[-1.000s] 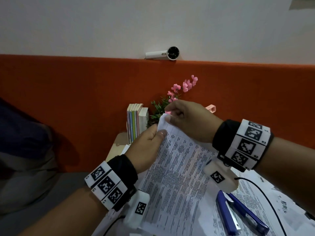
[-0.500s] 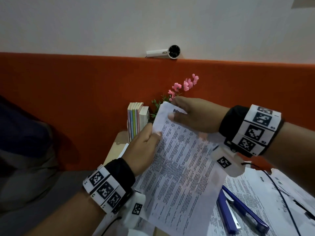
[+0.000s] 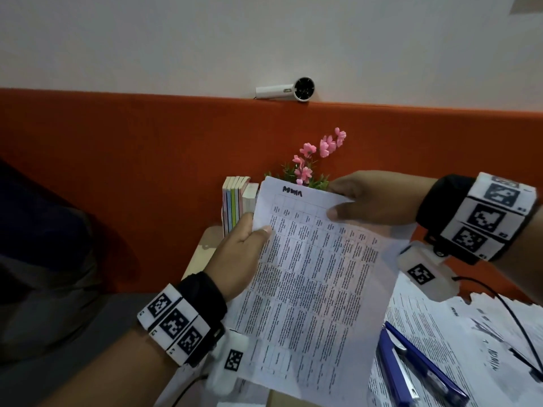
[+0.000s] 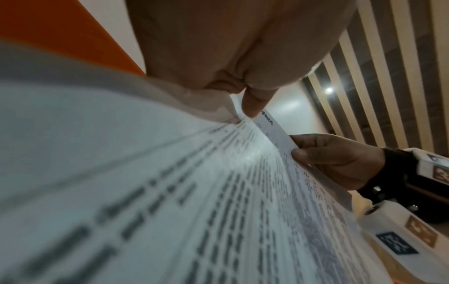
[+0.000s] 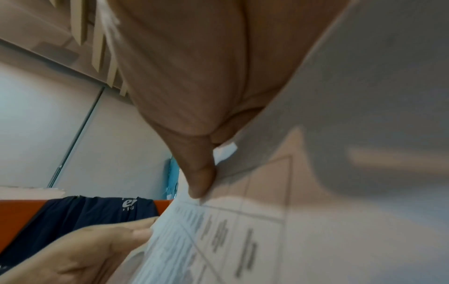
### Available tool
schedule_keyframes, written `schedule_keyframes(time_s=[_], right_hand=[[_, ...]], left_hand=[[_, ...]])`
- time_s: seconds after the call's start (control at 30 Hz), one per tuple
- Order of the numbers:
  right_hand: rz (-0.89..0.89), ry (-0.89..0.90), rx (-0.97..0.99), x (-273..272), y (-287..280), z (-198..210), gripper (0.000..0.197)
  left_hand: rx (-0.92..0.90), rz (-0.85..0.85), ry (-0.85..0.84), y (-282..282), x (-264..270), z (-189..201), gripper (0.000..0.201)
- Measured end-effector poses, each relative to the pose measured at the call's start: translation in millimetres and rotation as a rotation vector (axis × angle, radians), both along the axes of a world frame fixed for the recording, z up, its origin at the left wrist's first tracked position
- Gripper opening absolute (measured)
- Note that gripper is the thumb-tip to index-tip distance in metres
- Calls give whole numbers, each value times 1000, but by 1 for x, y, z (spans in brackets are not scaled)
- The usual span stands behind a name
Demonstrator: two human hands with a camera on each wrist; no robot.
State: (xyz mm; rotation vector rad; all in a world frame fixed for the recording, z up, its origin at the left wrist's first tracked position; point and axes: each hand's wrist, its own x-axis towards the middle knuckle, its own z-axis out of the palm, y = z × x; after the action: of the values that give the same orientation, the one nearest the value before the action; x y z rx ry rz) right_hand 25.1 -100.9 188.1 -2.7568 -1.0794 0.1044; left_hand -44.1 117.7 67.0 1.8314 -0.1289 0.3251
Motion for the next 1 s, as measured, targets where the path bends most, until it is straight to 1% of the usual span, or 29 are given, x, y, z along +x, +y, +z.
schedule_keyframes(time_s=[0.1,0.17,0.2,0.23,0.3,0.37,0.5,0.6,0.67,0.7,0.8,0.83,0.9,1.0], right_hand=[[-15,20,-17,0,2,-4,6],[-12,-66,-19,1,6,-3,11],[-4,-118,-2,-1,9,-2,16],[-1,-156,23,-3,14,-3,26],[2,-191,27,-9,25,-6,45],[23,-194,-11,-15,37,-11,50],[66,-226,19,-14,47,-13,46],[55,-232,99,-8,46,-14,33],[53,-222,130,-7,46,-15,28],[69,-209,129,-7,46,-16,30],[134,-164,111,-12,46,-14,49],[153,-179,111,-12,45,-13,49],[180,-217,107,-10,44,-11,43],[173,-203,99,-8,43,-8,37]], left_hand=[[69,6,-32,-2,1,-3,33],[97,28,-57,-4,1,-6,31],[116,40,-71,-5,1,-7,29],[137,49,-85,-8,0,-6,27],[147,49,-99,-12,-1,-5,25],[108,25,-103,-15,-1,-3,24],[111,14,-101,-19,-5,2,36],[107,-5,-80,-14,-1,-1,26],[93,6,-71,-13,-2,-1,26],[89,13,-71,-14,-3,-1,26],[82,17,-51,-17,-6,2,24],[84,23,-43,-19,-8,5,24],[80,30,-44,-20,-7,5,26],[51,63,-42,-21,-5,4,24]])
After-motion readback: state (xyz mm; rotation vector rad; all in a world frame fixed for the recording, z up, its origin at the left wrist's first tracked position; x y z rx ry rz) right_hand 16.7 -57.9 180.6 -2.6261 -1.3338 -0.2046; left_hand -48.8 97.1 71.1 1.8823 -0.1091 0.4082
